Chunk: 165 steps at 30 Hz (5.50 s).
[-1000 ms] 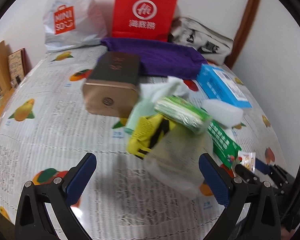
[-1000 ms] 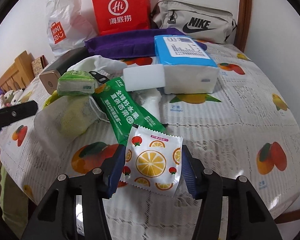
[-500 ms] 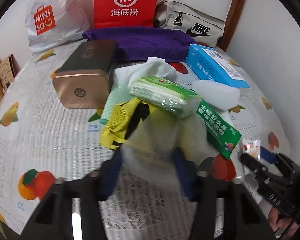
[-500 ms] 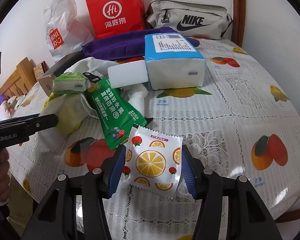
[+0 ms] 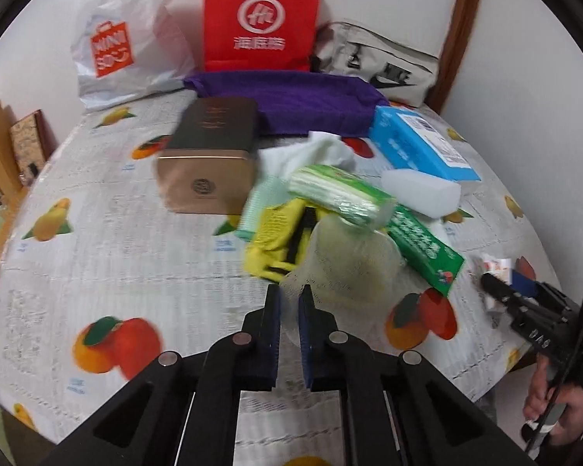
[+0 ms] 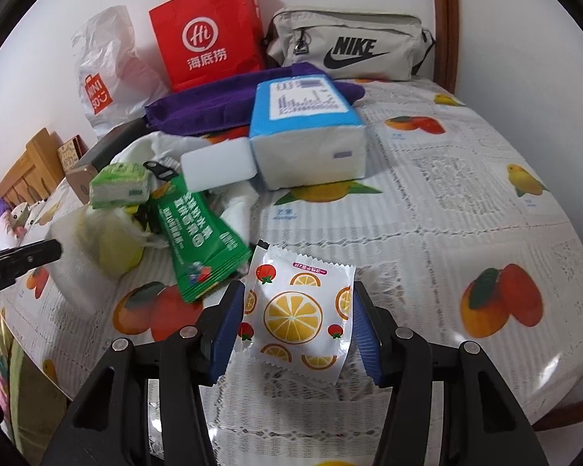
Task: Organize soft objects
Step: 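Close the left tool on the white mesh bag while the right tool holds the sachet, then lift the mesh bag with the left tool while the right tool carries the sachet toward the towel, then lower the mesh bag and sachet onto the purple towel and open both tools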
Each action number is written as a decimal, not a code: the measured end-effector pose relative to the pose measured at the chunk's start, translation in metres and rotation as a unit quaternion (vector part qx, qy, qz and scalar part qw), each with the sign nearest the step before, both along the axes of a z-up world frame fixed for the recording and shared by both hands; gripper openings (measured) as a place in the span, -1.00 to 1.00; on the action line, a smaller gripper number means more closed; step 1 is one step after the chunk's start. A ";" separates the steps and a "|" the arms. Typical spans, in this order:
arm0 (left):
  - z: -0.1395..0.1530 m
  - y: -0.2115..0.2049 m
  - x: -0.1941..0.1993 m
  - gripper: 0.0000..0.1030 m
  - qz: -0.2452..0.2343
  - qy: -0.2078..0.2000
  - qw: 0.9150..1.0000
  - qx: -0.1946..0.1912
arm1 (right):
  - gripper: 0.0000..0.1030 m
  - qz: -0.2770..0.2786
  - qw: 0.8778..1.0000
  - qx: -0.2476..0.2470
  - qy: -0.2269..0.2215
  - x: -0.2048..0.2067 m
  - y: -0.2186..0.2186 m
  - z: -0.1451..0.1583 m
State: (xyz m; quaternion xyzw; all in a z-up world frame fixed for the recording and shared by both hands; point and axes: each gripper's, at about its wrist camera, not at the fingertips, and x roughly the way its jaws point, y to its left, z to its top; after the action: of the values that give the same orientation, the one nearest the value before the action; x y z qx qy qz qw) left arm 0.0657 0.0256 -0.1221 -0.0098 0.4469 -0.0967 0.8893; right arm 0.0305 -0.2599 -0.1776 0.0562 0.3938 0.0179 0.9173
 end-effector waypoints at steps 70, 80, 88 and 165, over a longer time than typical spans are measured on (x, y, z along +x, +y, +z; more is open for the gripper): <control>-0.050 0.022 0.018 0.90 0.031 0.017 0.998 0.060 | 0.02 0.011 1.000 -0.022 0.012 0.016 -0.005 0.002; -0.037 0.033 0.026 -0.85 0.025 0.027 0.998 0.053 | 0.02 0.013 1.000 -0.019 0.020 0.027 -0.012 0.008; -0.009 0.042 0.030 -0.87 0.047 0.017 0.999 0.023 | 0.01 0.040 0.999 -0.020 -0.001 0.034 -0.014 0.038; -0.014 -0.025 0.385 -0.71 0.069 0.098 0.993 -0.003 | 0.16 0.189 0.977 -0.011 0.095 0.379 0.028 0.036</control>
State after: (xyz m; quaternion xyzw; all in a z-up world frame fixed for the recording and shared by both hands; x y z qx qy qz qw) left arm 0.4506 0.0003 -0.1356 -0.0529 0.5302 -0.0349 0.8455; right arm 0.4093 -0.2323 -0.1414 -0.0283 0.4825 0.1816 0.8564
